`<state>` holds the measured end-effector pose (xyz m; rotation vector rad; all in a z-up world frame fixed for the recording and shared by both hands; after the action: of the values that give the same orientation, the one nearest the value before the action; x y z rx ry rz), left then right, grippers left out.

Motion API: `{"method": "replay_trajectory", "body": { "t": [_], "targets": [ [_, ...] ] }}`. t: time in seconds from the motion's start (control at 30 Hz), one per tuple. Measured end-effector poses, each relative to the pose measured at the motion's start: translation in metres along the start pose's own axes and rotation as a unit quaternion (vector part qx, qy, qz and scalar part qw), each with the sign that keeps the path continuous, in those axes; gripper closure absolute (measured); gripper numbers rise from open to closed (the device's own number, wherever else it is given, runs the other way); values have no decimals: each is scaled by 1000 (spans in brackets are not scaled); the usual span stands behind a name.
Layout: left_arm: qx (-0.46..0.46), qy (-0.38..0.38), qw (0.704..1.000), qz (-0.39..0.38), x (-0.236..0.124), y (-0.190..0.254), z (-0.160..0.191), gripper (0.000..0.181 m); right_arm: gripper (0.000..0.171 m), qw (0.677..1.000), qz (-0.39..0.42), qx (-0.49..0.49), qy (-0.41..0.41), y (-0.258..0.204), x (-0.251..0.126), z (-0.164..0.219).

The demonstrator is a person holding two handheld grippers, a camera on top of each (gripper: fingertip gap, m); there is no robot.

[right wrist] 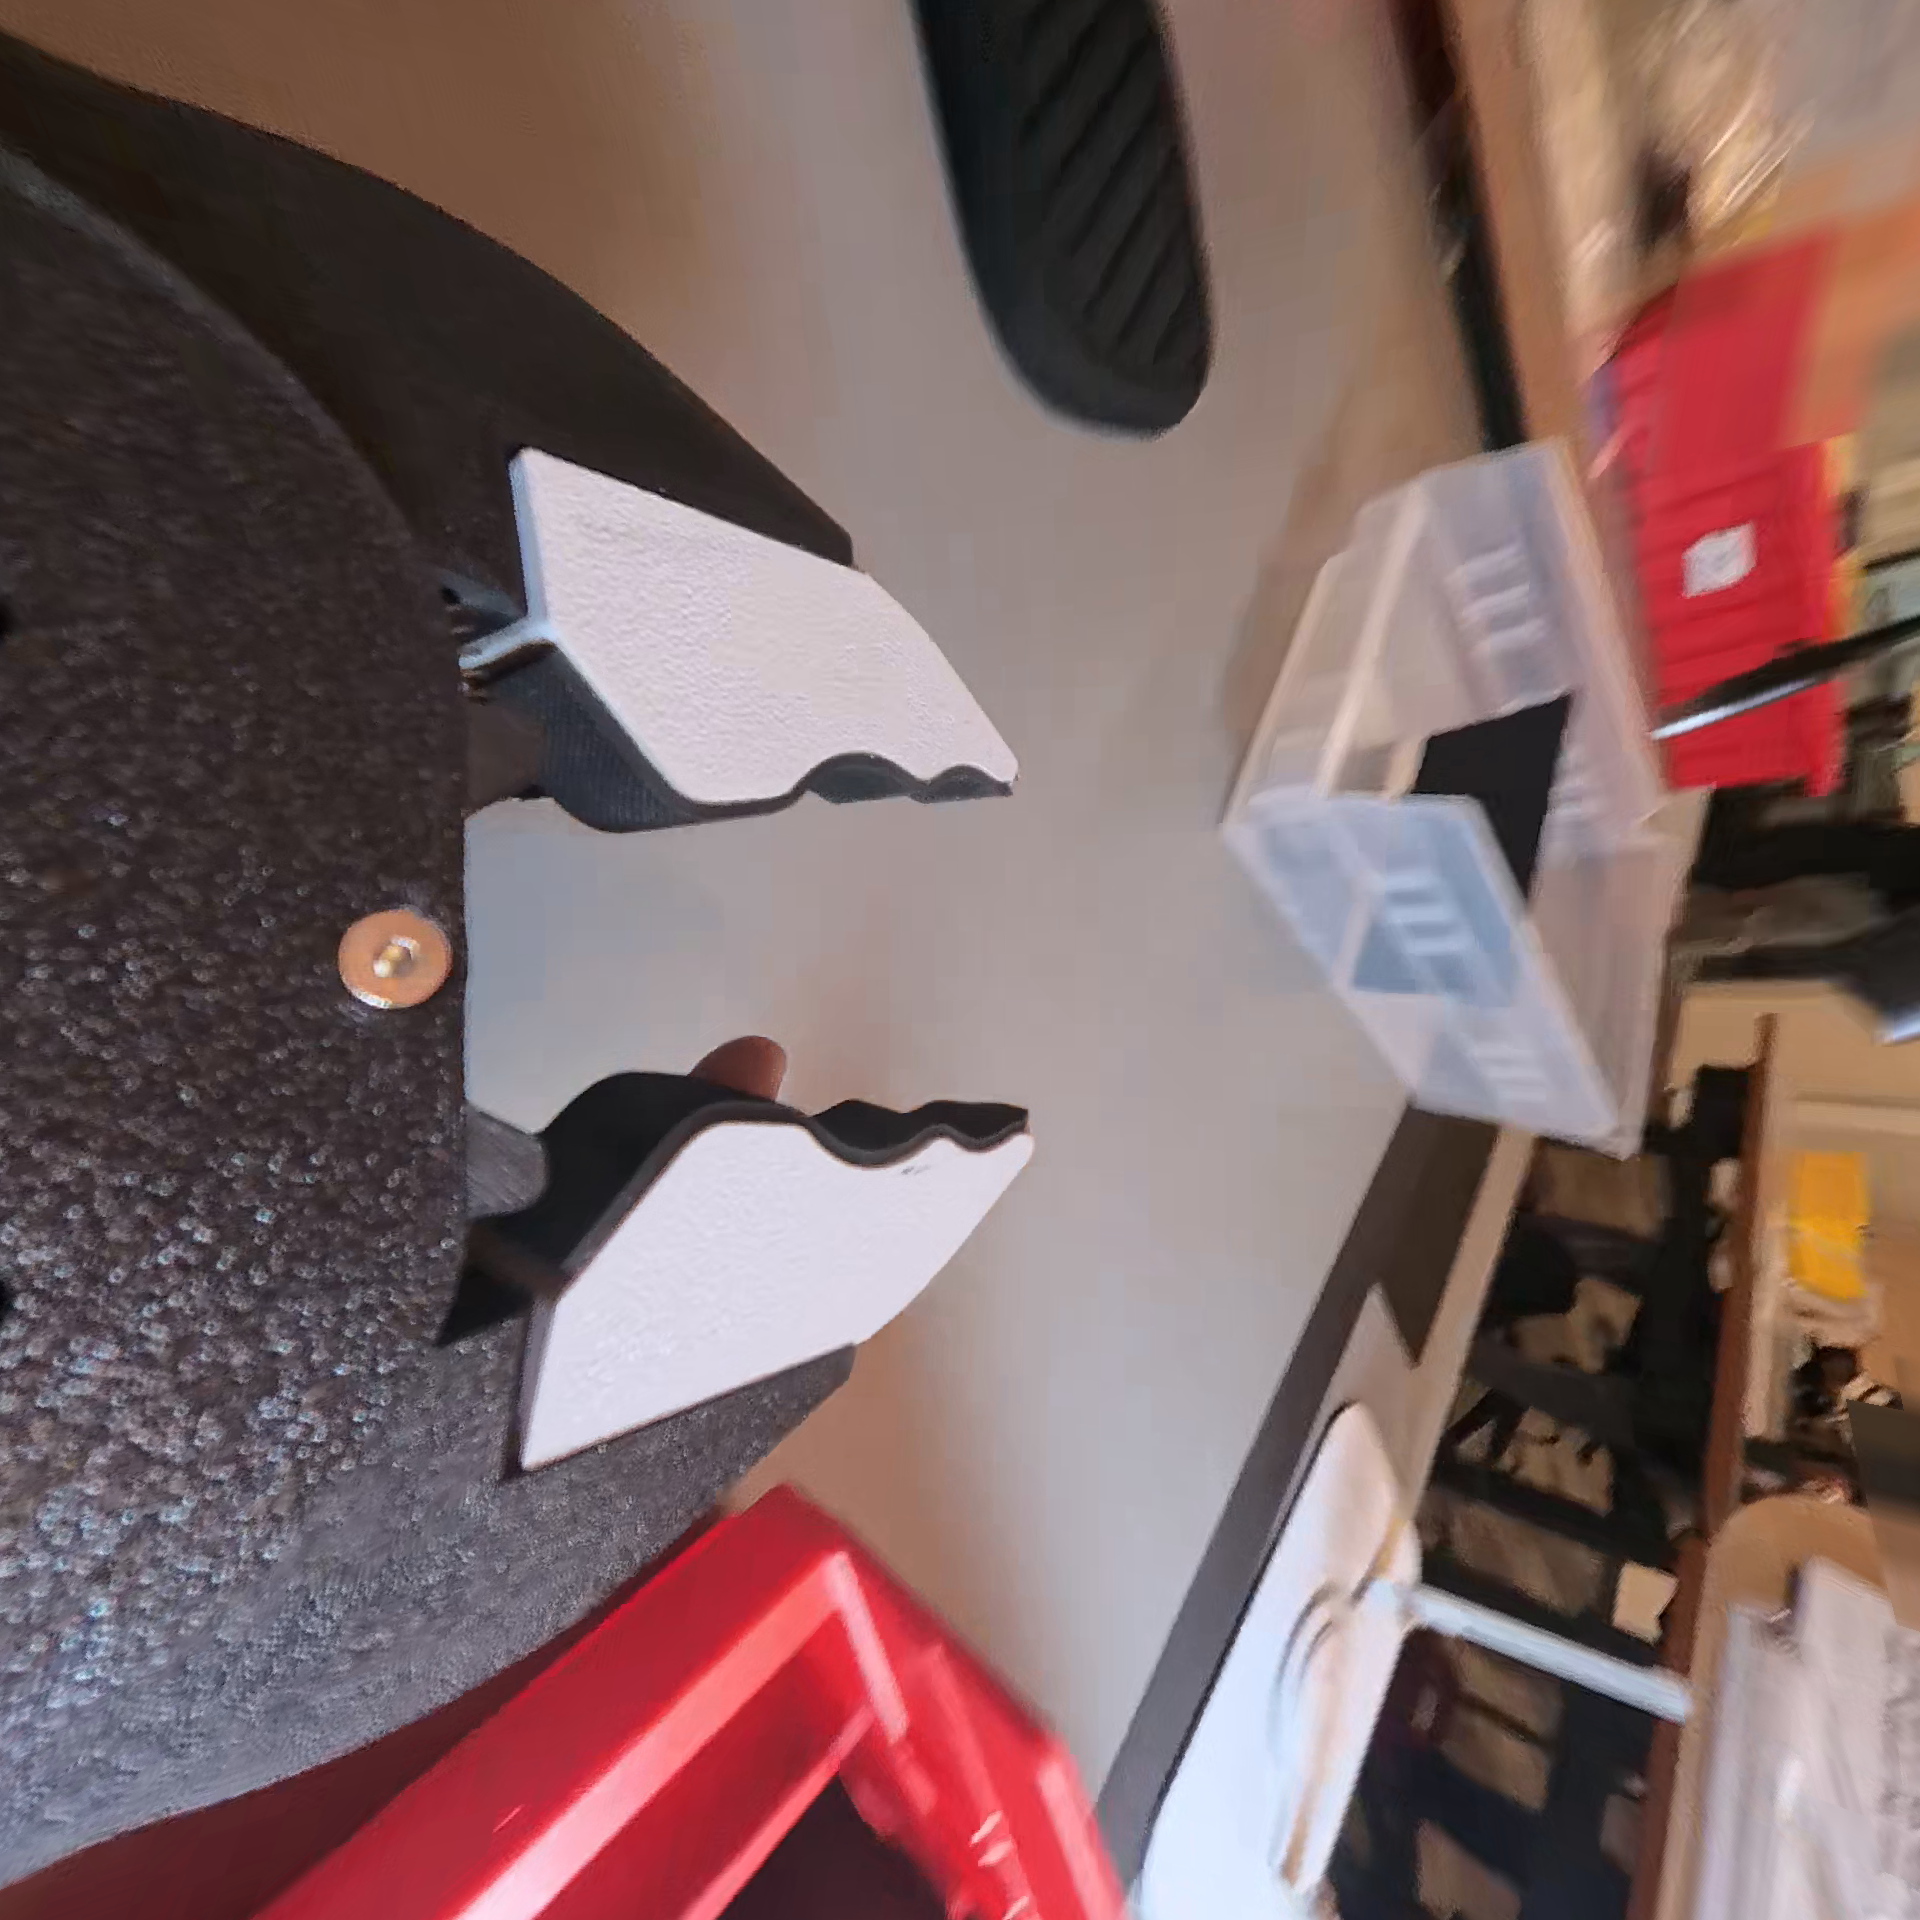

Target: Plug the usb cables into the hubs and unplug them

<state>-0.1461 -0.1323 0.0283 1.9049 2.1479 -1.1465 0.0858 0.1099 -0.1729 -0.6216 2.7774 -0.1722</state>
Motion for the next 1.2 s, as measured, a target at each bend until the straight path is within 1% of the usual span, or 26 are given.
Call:
{"method": "replay_trajectory", "body": {
  "t": [0.03,0.1,0.13,0.2,0.23,0.27,0.3,0.33,0.37,0.4,0.43,0.47,0.5,0.53,0.57,0.7,0.77,0.8,0.83,0.87,0.93,1.03,1.13,1.2],
  "targets": [
    [-20,46,999,18,7,20,-3,177,114,999,-28,13,14,-6,2,-7],
    [-60,131,988,55,23,59,-7,177,108,995,-80,44,45,-16,7,-18],
    [-75,171,979,77,31,77,-7,177,104,992,-93,60,61,-18,10,-23],
    [-112,232,961,101,45,107,-4,177,91,984,-120,93,93,-16,14,-31],
    [-131,259,950,116,52,120,-1,177,89,977,-143,111,109,-14,14,-33],
    [-146,280,940,131,60,132,4,177,92,971,-164,125,123,-13,13,-35],
    [-157,294,931,146,69,143,11,177,102,964,-185,135,136,-11,11,-36],
    [-175,301,925,150,77,151,19,177,127,956,-207,139,152,-9,8,-35],
    [-191,302,921,155,84,155,29,177,150,950,-228,135,163,-8,4,-35],
    [-195,284,919,190,91,159,37,177,154,952,-234,121,154,-6,1,-35],
    [-199,260,917,228,95,162,45,177,154,962,-224,84,133,-6,-1,-35],
    [-195,230,920,252,99,163,51,176,154,972,-206,28,111,-8,-2,-34],
    [-183,205,929,249,101,163,57,171,155,979,-178,-32,92,-11,-4,-34],
    [-164,196,936,240,101,163,61,163,154,981,-157,-84,78,-15,-5,-34],
    [-147,190,942,234,99,164,62,158,154,979,-153,-117,66,-18,-6,-35],
    [-47,169,968,182,96,179,51,141,154,972,-130,-190,43,-31,-5,-34],
    [2,160,972,170,98,193,45,140,154,966,-113,-234,11,-39,0,-29],
    [21,150,975,165,101,198,44,145,154,963,-111,-246,3,-44,4,-26],
    [39,137,976,163,104,203,45,157,154,962,-112,-249,3,-48,6,-23],
    [55,124,977,165,107,207,47,159,155,962,-113,-247,8,-50,8,-22],
    [31,135,973,183,110,207,49,160,154,967,-121,-223,27,-49,8,-21],
    [-55,183,956,224,114,203,51,161,150,978,-130,-146,77,-38,8,-22],
    [-87,200,946,240,123,208,55,162,140,981,-152,-107,61,-30,13,-15],
    [-84,199,943,252,126,212,56,162,140,979,-162,-111,47,-30,16,-9]
  ]
}}
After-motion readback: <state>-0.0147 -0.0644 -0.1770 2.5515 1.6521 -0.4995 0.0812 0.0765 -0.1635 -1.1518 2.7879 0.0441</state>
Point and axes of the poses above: each gripper's, where its closed fingertips meet, x out along the fingers, z out of its underside, y = z × x across the jaws, the point moved 9 cm from there along -x, back along the fingers, and after that the axes turned 8 degrees about x, right-handed, at the moved point
